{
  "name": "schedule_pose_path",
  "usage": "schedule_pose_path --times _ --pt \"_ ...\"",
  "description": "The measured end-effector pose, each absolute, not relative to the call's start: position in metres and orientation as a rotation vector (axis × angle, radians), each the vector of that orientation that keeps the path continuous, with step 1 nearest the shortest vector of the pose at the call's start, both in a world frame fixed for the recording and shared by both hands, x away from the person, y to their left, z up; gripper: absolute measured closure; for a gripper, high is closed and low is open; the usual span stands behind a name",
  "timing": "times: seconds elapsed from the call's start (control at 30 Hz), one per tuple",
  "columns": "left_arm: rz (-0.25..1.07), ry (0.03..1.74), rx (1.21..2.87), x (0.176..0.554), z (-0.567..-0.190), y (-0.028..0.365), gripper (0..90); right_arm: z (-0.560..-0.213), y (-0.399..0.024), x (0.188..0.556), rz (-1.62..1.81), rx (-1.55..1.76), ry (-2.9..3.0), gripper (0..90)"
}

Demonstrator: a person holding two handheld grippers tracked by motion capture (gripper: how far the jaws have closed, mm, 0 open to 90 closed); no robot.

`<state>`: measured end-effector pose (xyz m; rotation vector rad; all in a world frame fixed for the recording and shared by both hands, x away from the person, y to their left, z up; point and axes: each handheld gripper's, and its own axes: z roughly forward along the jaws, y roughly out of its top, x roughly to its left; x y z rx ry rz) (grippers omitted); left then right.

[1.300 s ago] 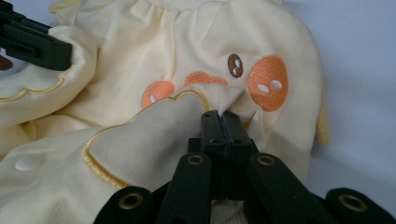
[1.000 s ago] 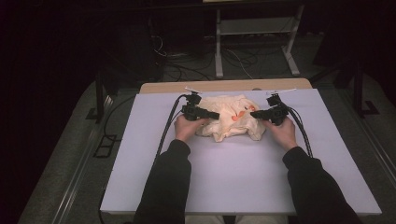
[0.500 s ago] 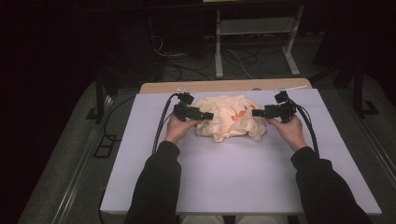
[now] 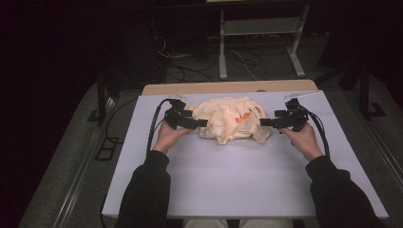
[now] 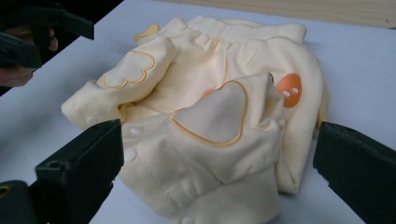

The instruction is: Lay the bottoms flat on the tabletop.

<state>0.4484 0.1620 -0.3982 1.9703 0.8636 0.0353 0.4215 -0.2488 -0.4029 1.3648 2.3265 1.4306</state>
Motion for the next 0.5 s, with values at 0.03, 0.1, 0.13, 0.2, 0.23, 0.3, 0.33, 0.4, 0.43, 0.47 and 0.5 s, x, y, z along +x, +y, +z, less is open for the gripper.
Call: schedule_pose_path --times 0.03,0.1,0.13,0.2,0.23,0.3,0.33,0.4,0.43,0.47,0.5 --pt "0.039 0.858 1.962 0.447 -0.398 0.164 0.0 -0.403 -0.250 0.420 1.427 1.362 2.331 1.9" --pt "0.040 0.841 1.951 0.444 -0.397 0.167 0.0 -0.403 -0.251 0.416 1.420 1.355 2.340 2.1" --pt "0.037 0.835 1.954 0.442 -0.397 0.167 0.0 -0.403 -0.251 0.414 1.421 1.350 2.345 2.5" --pt "0.035 0.821 1.968 0.440 -0.398 0.167 0.0 -0.403 -0.252 0.411 1.428 1.340 2.352 4.2" --pt "0.037 0.815 1.976 0.438 -0.398 0.167 0.0 -0.403 -0.253 0.409 1.430 1.335 2.359 4.7" --pt "0.038 0.798 1.987 0.435 -0.399 0.166 0.0 -0.405 -0.253 0.406 1.426 1.326 2.370 5.8" --pt "0.030 0.795 1.990 0.434 -0.400 0.165 0.0 -0.406 -0.253 0.405 1.424 1.319 2.381 6.4" --pt "0.022 0.785 2.001 0.433 -0.403 0.164 0.0 -0.409 -0.253 0.403 1.419 1.313 2.395 7.9" --pt "0.019 0.785 2.005 0.432 -0.404 0.164 0.0 -0.411 -0.253 0.402 1.418 1.309 2.403 9.2" --pt "0.014 0.782 2.010 0.432 -0.407 0.163 0.0 -0.412 -0.253 0.401 1.419 1.301 2.412 10.6" --pt "0.008 0.783 2.018 0.432 -0.409 0.162 0.0 -0.414 -0.253 0.400 1.423 1.296 2.419 12.1"
